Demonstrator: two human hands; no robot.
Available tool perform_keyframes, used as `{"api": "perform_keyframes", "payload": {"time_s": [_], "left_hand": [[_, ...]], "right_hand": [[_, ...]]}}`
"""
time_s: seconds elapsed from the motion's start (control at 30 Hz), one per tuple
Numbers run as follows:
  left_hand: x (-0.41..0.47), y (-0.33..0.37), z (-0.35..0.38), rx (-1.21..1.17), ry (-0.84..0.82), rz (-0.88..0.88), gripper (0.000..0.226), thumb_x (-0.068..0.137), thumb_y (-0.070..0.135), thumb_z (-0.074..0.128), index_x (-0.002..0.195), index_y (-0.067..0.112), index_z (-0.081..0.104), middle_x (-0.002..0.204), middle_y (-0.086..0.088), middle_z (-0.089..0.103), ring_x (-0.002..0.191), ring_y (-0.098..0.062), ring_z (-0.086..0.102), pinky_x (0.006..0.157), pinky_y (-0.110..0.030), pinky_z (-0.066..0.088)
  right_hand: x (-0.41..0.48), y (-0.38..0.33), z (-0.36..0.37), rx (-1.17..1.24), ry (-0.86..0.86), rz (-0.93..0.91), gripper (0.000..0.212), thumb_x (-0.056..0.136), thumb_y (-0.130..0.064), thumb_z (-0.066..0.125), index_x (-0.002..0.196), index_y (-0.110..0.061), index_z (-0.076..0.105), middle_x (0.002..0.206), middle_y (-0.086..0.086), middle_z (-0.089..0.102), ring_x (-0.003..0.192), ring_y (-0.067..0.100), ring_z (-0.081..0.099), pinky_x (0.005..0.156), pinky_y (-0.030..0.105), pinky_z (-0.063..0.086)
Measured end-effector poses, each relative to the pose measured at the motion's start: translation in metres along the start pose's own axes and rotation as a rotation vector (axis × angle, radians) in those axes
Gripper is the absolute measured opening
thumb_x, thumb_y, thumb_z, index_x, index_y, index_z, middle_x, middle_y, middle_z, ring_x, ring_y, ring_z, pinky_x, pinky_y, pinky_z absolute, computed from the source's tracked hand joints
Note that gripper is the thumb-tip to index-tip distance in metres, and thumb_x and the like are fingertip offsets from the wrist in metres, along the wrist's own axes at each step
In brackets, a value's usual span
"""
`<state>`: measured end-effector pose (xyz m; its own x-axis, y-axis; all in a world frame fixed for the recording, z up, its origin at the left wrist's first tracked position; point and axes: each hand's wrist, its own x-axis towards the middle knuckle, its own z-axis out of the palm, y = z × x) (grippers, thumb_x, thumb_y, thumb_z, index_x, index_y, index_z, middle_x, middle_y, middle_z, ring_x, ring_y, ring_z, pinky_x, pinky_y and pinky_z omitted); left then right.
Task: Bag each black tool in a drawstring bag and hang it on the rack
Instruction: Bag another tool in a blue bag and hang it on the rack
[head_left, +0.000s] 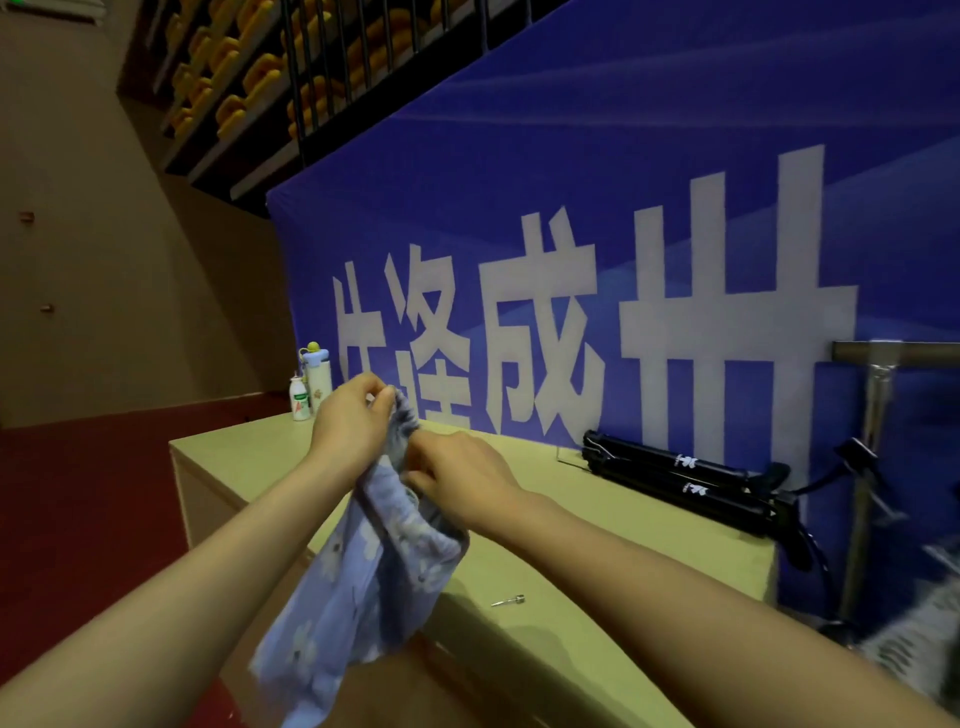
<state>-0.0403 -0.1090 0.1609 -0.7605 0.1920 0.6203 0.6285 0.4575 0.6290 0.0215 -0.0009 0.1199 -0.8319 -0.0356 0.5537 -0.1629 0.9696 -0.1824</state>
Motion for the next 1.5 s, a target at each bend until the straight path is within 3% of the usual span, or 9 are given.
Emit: {"api": "perform_keyframes", "payload": {"time_s": [0.17, 0.33, 0.43, 0.53, 0.7, 1.0, 1.33, 1.5], "left_hand": [[0.007, 0.011, 0.02, -0.003, -0.028, -0.021, 0.019, 0.096, 0.018, 0.046, 0.094, 0.004, 0.06, 0.1, -0.022, 0.062, 0.091, -0.032, 0.055, 0.082, -0.04, 0.045], [0.021, 0.019, 0.043, 0.019, -0.035, -0.023, 0.023, 0.096, 0.018, 0.045, 0.094, 0.0, 0.059, 0.092, -0.022, 0.059, 0.095, -0.039, 0.056, 0.077, -0.04, 0.043], [0.03, 0.019, 0.06, 0.025, -0.035, -0.033, 0.023, 0.096, 0.018, 0.045, 0.095, 0.0, 0.06, 0.092, -0.021, 0.059, 0.094, -0.039, 0.056, 0.076, -0.038, 0.041], [0.037, 0.014, 0.076, 0.053, -0.043, -0.056, 0.026, 0.096, 0.019, 0.044, 0.098, 0.0, 0.062, 0.094, -0.018, 0.058, 0.091, -0.034, 0.052, 0.077, -0.034, 0.034], [0.055, -0.006, 0.096, 0.011, -0.061, -0.125, 0.023, 0.095, 0.019, 0.047, 0.094, 0.002, 0.062, 0.098, -0.025, 0.063, 0.095, -0.04, 0.057, 0.084, -0.043, 0.046], [0.072, -0.031, 0.132, 0.014, -0.069, -0.23, 0.026, 0.095, 0.02, 0.047, 0.099, 0.0, 0.063, 0.109, -0.024, 0.062, 0.104, -0.038, 0.055, 0.09, -0.04, 0.043], [0.073, -0.041, 0.166, 0.029, -0.114, -0.279, 0.029, 0.096, 0.022, 0.045, 0.105, 0.0, 0.063, 0.111, -0.022, 0.063, 0.105, -0.038, 0.055, 0.09, -0.039, 0.043], [0.072, -0.039, 0.172, 0.03, -0.119, -0.288, 0.029, 0.097, 0.022, 0.044, 0.106, 0.001, 0.062, 0.115, -0.022, 0.063, 0.106, -0.038, 0.055, 0.089, -0.038, 0.043]], "right_hand": [[-0.003, 0.011, -0.005, 0.08, -0.049, 0.088, 0.018, 0.091, -0.02, 0.05, 0.1, -0.011, 0.062, 0.097, 0.014, 0.065, 0.086, 0.031, 0.058, 0.072, 0.042, 0.05], [-0.013, 0.069, -0.019, 0.433, 0.171, 0.321, 0.014, 0.095, -0.028, 0.049, 0.086, -0.021, 0.057, 0.089, 0.004, 0.072, 0.067, 0.022, 0.067, 0.072, 0.041, 0.056], [-0.025, 0.133, -0.025, 0.154, 0.258, 0.49, 0.019, 0.096, -0.033, 0.047, 0.092, -0.017, 0.057, 0.094, 0.005, 0.071, 0.078, 0.026, 0.066, 0.075, 0.041, 0.054], [-0.045, 0.195, -0.027, -0.123, 0.123, 0.644, 0.029, 0.096, -0.038, 0.046, 0.104, -0.012, 0.054, 0.099, 0.009, 0.067, 0.088, 0.03, 0.062, 0.075, 0.041, 0.052], [-0.067, 0.262, -0.014, -0.352, -0.067, 0.798, 0.04, 0.093, -0.045, 0.048, 0.118, -0.014, 0.049, 0.113, 0.006, 0.062, 0.105, 0.026, 0.057, 0.091, 0.039, 0.042], [-0.067, 0.307, 0.027, -0.442, -0.081, 0.862, 0.037, 0.097, -0.041, 0.038, 0.122, -0.016, 0.05, 0.123, 0.007, 0.059, 0.117, 0.028, 0.051, 0.1, 0.042, 0.034], [-0.06, 0.332, 0.04, -0.56, -0.07, 0.903, 0.038, 0.09, -0.038, 0.055, 0.121, -0.014, 0.056, 0.128, 0.008, 0.051, 0.119, 0.026, 0.043, 0.1, 0.039, 0.035], [-0.064, 0.332, 0.04, -0.489, -0.106, 0.876, 0.043, 0.089, -0.035, 0.059, 0.124, -0.016, 0.045, 0.12, 0.012, 0.053, 0.109, 0.03, 0.053, 0.091, 0.04, 0.041]]}}
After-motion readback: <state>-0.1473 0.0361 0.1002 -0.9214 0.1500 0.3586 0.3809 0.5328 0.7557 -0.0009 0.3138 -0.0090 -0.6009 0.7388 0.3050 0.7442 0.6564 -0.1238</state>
